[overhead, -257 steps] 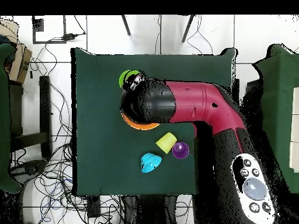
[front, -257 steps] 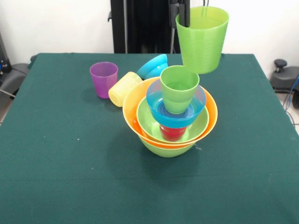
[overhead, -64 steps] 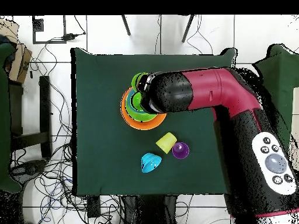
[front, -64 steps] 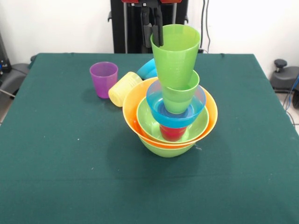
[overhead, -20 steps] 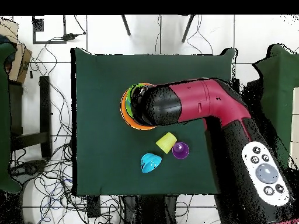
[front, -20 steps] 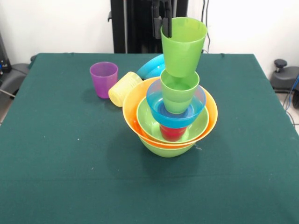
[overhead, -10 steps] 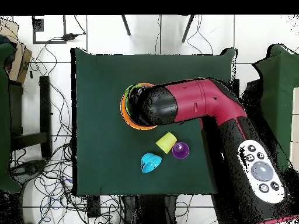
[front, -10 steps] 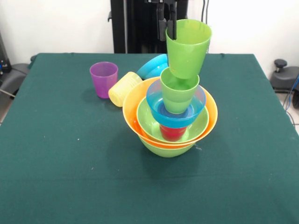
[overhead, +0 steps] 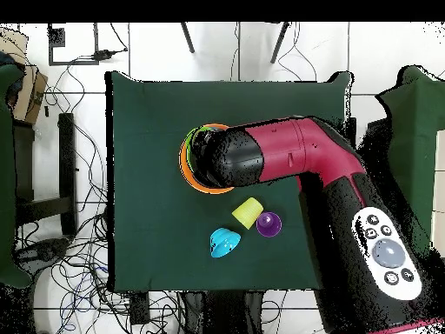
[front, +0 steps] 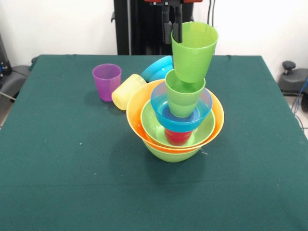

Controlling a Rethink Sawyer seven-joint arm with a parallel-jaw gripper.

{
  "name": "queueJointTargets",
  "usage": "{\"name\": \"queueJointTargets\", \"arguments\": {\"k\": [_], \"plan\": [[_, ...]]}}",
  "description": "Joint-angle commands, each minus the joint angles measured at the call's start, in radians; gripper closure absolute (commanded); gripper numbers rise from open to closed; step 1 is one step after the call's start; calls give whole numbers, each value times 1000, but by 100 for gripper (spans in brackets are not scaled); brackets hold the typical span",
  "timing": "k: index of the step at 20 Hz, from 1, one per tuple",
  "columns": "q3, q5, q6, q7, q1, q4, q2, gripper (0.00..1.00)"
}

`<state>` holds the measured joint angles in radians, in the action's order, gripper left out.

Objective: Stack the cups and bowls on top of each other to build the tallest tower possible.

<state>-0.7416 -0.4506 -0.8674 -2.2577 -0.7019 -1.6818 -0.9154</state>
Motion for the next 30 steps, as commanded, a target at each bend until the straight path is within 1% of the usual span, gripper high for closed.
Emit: {"name": "queueJointTargets", "arguments": {"k": [1,16,19,22,30], "plan": [[43,-69,39,101,18,-13,65,100],[30,-62,26,135,-3,-16,57,100],[26,-58,3,153,-8,4,58,100],[22,-55,2,161,-16,-4,51,100],[18,-65,10,173,-25,2,69,100]]}}
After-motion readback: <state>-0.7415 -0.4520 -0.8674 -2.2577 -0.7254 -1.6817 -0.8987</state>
